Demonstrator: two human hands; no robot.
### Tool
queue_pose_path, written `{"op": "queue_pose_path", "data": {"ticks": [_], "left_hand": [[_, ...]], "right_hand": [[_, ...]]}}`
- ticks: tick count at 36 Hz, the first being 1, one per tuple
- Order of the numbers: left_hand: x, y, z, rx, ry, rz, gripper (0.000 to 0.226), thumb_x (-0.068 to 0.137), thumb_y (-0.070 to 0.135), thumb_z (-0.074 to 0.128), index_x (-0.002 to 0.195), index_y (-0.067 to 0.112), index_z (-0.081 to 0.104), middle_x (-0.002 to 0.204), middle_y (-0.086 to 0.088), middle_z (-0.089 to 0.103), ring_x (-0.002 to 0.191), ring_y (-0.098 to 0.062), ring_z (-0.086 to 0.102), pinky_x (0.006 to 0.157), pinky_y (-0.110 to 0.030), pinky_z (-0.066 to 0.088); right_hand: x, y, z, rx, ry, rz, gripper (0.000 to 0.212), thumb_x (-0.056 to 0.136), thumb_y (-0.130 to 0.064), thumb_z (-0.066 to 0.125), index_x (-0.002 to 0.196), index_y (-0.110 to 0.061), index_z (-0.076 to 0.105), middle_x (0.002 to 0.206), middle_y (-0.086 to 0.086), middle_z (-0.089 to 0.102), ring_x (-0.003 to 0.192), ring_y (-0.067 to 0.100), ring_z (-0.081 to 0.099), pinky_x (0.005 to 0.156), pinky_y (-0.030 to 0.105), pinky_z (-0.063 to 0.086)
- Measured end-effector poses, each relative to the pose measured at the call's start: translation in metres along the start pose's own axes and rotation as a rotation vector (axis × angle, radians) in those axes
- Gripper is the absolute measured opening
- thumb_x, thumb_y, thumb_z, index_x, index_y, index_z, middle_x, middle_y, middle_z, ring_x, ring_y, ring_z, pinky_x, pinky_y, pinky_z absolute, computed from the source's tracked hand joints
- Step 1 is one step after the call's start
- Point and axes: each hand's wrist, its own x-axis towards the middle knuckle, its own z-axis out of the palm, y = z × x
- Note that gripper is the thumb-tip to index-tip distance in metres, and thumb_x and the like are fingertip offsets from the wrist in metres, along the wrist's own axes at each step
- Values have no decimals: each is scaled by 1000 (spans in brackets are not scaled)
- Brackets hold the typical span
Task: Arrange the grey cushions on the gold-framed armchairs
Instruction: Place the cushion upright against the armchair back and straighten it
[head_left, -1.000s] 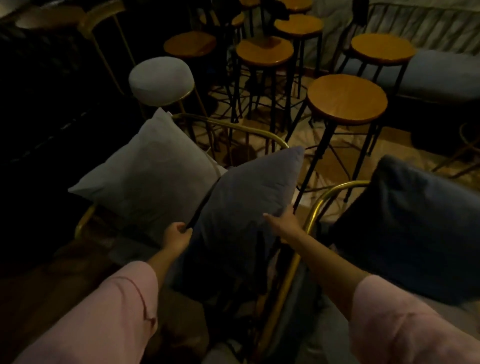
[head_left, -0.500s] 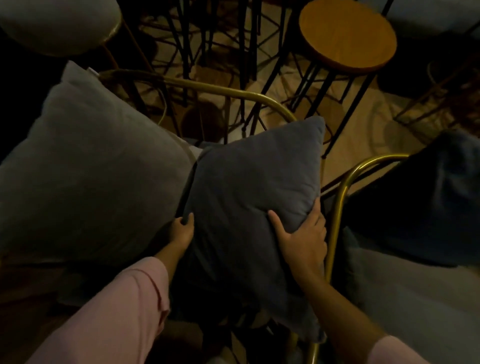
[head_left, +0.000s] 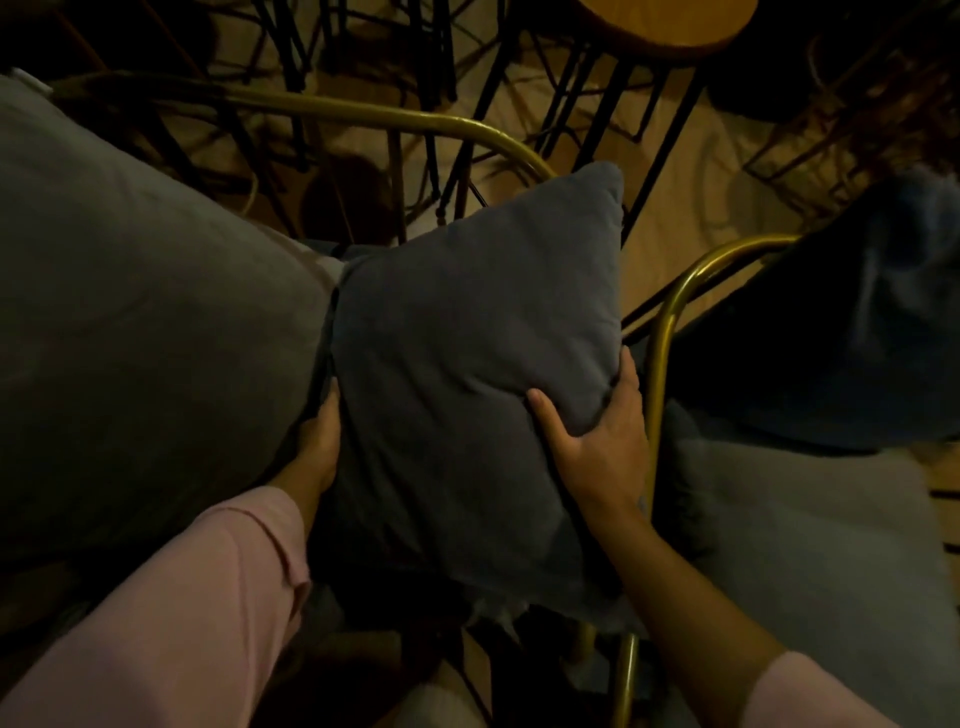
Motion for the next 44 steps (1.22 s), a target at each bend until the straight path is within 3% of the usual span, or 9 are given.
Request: {"op": "queue_pose_path", "data": {"ticks": [4,15,19,21,24,28,35,41,44], "left_hand": [[-32,-1,-6,-1,119,74,88,77,72,60,134,5,59,138,-16,60,119,-36,61,104,-51,50],[-153,-11,-19,23,242,382,76,88,65,55,140,9,54,144,-13,55,129,-34,54,99,-32,43],[-201,-26,-11,54,189,436,94,70,79,62,133,10,60,136,-13,62,121,-34,60,107,-46,48],[-222,-36,2,85,175,485,85,69,76,65,122,10,66,128,-12,66,115,-32,63,104,-48,50],[-257,-54,33,122,166,591,56,69,72,69,93,22,72,113,-9,71,107,-30,67,97,-47,54],[-296,-87,90,161,137,680,60,71,68,71,100,16,71,109,-4,72,99,-23,67,93,-42,55],[-341,-155,210,191,79,771,46,80,49,75,67,12,51,65,-1,55,59,-13,49,59,-28,43],[-364,-197,294,259,17,817,44,81,48,75,66,19,45,69,3,53,62,-11,48,60,-28,40],[-366,-216,327,358,-15,763,54,75,53,78,99,13,52,104,-5,60,89,-18,58,80,-35,51]], "right_hand": [[-9,1,-16,121,19,-8,100,72,-70,71,152,-29,27,153,-6,42,136,16,46,109,39,44],[-45,50,-84,420,3,-65,85,77,-58,73,147,-31,34,145,-4,52,130,13,52,108,39,46],[-59,86,-122,491,31,-110,74,82,-49,73,143,-23,39,133,-13,55,116,-3,55,98,18,44],[-63,108,-144,515,56,-107,69,81,-50,70,137,-22,41,123,-20,55,111,-10,55,94,15,47],[-67,144,-181,537,83,-102,63,82,-46,71,132,-22,41,123,-9,56,113,4,58,97,29,51],[-74,200,-240,502,118,-90,71,77,-58,66,137,-30,38,133,-9,52,119,9,53,96,26,45],[-80,302,-337,339,174,-43,81,77,-64,57,144,-22,39,141,-1,51,121,8,46,98,29,38],[-66,371,-391,312,170,40,74,87,-56,60,150,-31,33,152,-1,44,128,7,40,105,32,35],[-45,396,-397,246,65,116,94,80,-74,54,156,-31,20,162,-1,27,145,14,28,120,39,24]]}}
